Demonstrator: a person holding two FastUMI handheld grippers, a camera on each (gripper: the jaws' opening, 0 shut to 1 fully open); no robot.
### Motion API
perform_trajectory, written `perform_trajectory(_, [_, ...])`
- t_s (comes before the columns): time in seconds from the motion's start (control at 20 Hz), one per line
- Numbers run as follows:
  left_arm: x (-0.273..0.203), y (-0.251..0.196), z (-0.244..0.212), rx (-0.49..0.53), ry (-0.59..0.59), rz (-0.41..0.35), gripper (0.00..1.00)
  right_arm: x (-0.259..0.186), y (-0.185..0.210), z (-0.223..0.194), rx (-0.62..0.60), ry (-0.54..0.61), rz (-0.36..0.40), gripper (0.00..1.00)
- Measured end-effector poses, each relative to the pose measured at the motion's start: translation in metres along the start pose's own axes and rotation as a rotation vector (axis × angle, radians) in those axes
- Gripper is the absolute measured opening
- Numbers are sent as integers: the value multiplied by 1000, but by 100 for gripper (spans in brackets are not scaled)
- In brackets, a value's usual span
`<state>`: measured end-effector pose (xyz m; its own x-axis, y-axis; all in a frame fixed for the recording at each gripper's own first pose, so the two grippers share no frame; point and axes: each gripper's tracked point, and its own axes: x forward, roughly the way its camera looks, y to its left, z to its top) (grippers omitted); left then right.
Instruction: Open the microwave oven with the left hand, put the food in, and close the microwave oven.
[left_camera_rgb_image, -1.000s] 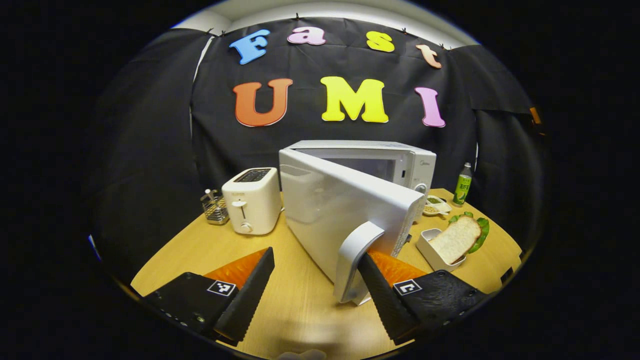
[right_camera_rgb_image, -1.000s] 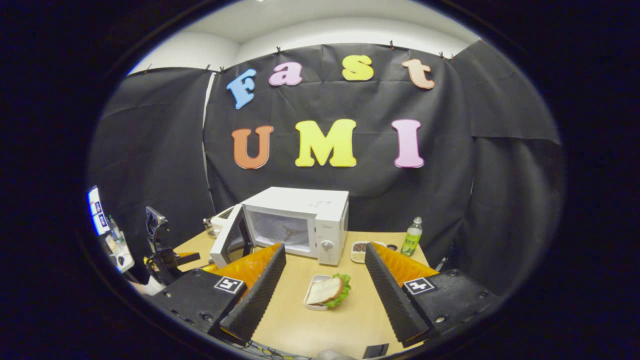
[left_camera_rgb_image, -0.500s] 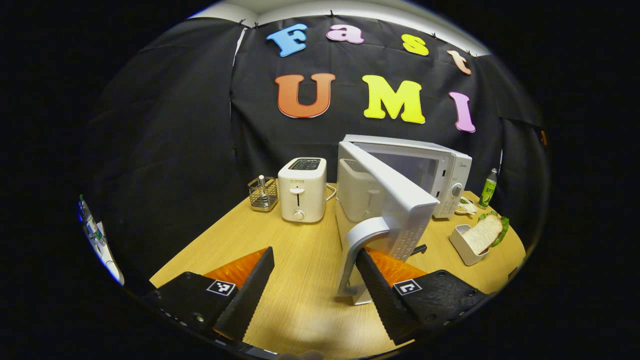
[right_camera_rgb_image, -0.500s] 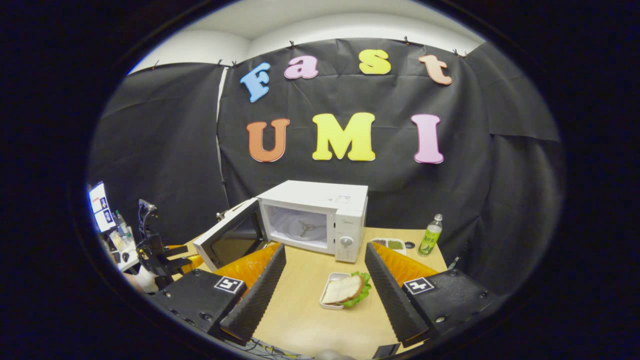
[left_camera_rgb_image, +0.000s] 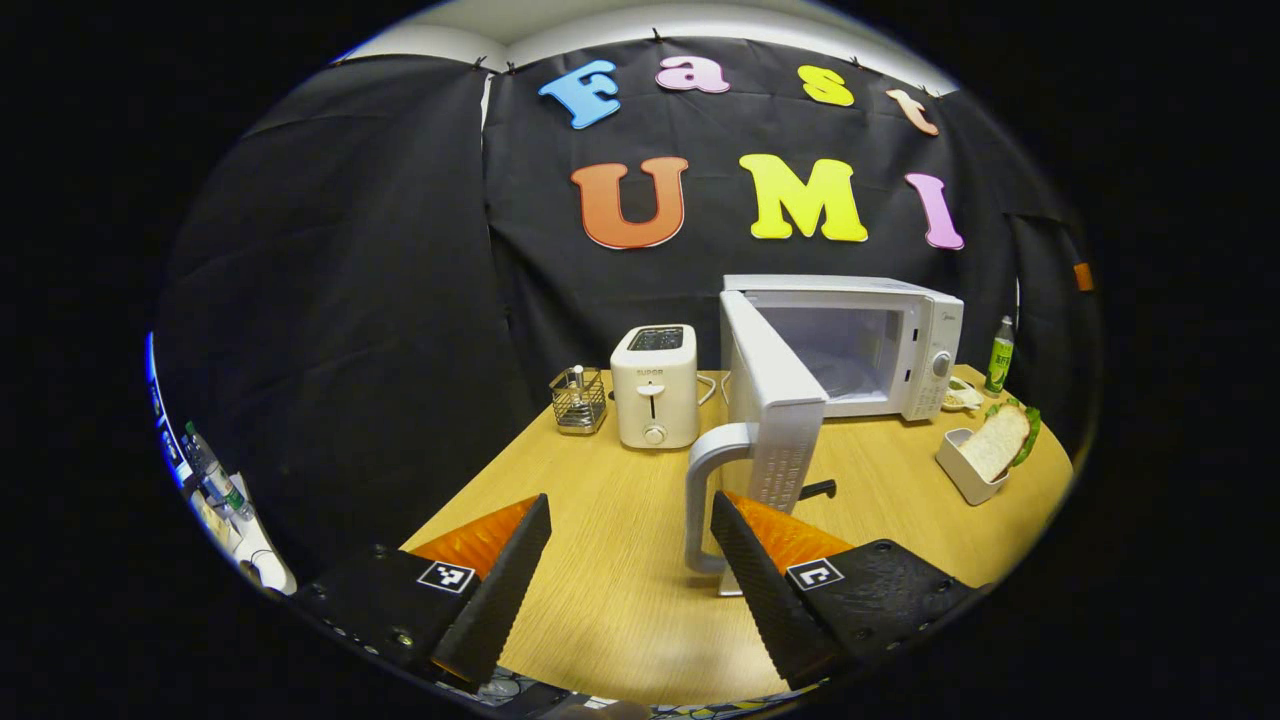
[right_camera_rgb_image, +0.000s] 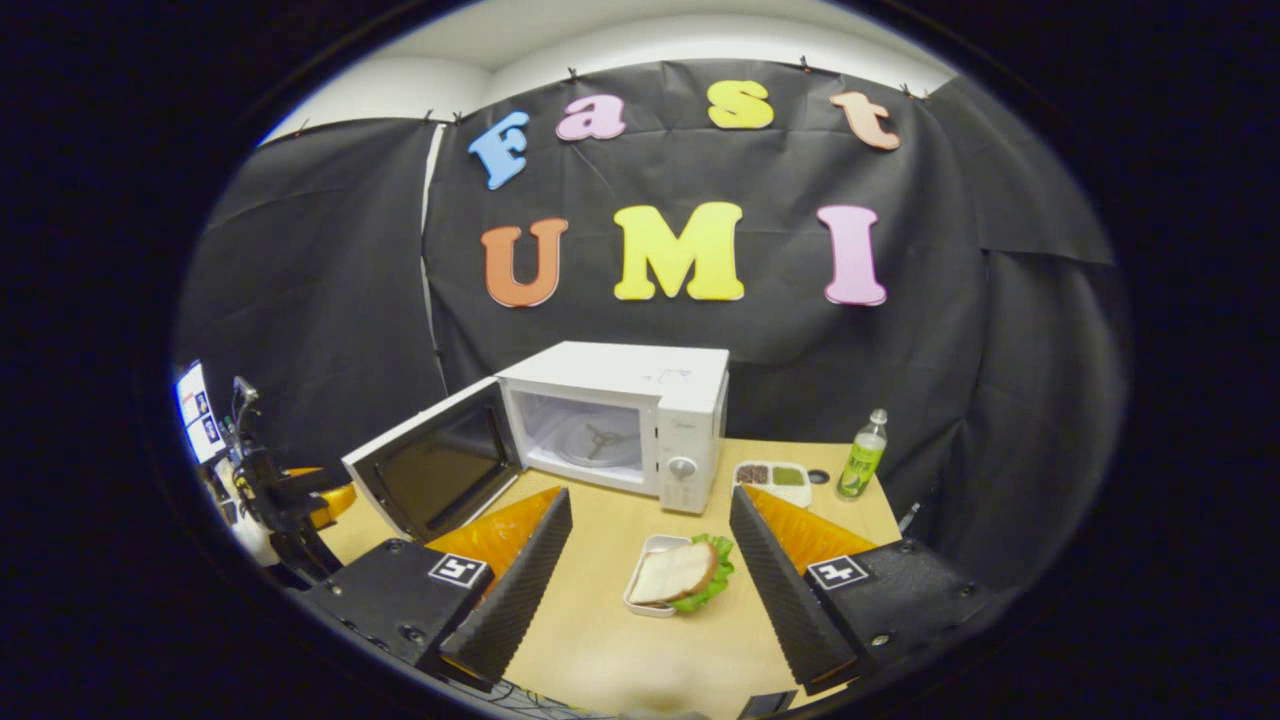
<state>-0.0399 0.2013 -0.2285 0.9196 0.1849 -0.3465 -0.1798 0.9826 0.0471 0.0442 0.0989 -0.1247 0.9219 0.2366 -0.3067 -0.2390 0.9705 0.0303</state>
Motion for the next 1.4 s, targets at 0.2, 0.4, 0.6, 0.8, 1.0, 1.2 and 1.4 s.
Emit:
perform_trajectory(0.2, [-24, -26, 14, -30, -22, -52, 97, 40, -40, -50, 53, 122, -29, 100])
perform_trajectory(0.4, [-44, -63, 37, -90, -47, -105, 97, 86, -55, -102, 180, 282, 19, 96])
perform_trajectory(0.6, [-54, -94, 55, -94, -51, -101, 97, 131, -58, -141, 312, 419, 91, 93])
perform_trajectory(0.8, [-62, -119, 67, -85, -32, -65, 97, 163, -58, -164, 416, 530, 169, 75])
perform_trajectory(1.0, [-68, -139, 73, -61, -10, -15, 98, 173, -47, -167, 538, 621, 280, 67])
perform_trajectory(1.2, [-70, -159, 80, -81, 4, 16, 97, 173, -42, -167, 641, 690, 324, 33])
perform_trajectory(1.4, [-74, -167, 87, -74, 0, 45, 97, 172, -41, -162, 660, 712, 352, 40])
